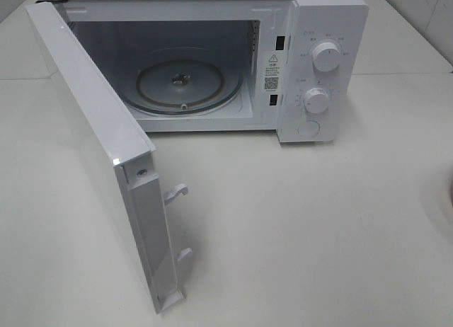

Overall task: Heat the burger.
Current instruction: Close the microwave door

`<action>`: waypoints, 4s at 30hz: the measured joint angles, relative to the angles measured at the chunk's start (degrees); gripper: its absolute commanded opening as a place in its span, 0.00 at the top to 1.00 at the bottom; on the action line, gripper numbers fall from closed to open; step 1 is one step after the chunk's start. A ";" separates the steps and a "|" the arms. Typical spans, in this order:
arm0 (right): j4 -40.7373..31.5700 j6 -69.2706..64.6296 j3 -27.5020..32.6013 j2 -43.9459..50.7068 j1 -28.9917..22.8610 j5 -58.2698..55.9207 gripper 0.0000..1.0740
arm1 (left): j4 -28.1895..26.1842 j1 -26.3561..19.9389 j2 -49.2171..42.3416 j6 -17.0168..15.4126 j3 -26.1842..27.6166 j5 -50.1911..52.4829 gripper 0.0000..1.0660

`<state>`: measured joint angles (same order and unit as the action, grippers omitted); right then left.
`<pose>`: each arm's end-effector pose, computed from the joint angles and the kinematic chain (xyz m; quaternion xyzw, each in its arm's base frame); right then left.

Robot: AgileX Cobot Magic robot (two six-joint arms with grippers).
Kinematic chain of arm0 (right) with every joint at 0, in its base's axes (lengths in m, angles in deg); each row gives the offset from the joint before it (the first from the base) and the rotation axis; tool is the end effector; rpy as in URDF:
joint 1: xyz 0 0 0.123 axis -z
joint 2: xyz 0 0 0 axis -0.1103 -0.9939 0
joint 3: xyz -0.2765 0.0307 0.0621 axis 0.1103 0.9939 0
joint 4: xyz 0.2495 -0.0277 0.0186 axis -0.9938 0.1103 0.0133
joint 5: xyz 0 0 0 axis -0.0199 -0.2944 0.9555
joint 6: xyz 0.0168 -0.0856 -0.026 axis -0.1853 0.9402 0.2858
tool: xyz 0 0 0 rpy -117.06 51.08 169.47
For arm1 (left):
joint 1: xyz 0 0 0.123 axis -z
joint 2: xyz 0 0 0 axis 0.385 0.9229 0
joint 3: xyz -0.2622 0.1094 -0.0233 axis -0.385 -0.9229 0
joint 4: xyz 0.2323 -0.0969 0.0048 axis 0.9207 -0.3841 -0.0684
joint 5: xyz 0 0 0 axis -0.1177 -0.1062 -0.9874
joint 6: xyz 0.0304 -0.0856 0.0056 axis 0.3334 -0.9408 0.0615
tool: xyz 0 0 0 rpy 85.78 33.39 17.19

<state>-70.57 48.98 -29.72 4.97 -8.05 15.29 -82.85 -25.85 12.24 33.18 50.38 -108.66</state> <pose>-0.0034 -0.0032 0.2822 -0.0055 0.8377 -0.0074 0.5461 -0.0058 -0.0018 0.2797 0.0369 0.8475 0.0429 0.5278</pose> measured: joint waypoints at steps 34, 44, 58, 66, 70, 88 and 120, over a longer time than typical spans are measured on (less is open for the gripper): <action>0.06 0.00 0.00 0.00 0.00 0.00 0.57 | -4.47 0.00 21.03 1.15 -0.29 35.24 0.09; 0.06 0.00 0.00 0.00 0.00 0.00 0.57 | -4.47 0.00 34.03 -0.69 -11.46 60.28 0.34; 0.06 0.00 0.00 0.00 0.00 0.00 0.57 | 3.95 0.00 51.28 -11.63 -16.67 86.40 1.00; 0.06 0.00 0.00 0.00 0.00 0.00 0.57 | 18.28 0.00 66.46 -22.69 -16.79 103.42 1.00; 0.06 0.00 0.00 0.00 0.00 0.00 0.57 | 22.57 0.00 74.43 -22.80 -16.79 111.21 1.00; 0.06 0.00 0.00 0.00 0.00 0.00 0.57 | 23.03 10.54 89.73 -16.79 -10.66 115.22 1.00; 0.06 -0.06 0.00 0.00 0.00 0.00 0.57 | 21.14 16.44 92.99 -16.67 -6.36 114.42 1.00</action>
<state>-70.51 48.92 -29.72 4.97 -8.05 15.29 -61.71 -9.41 105.23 16.51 44.02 5.76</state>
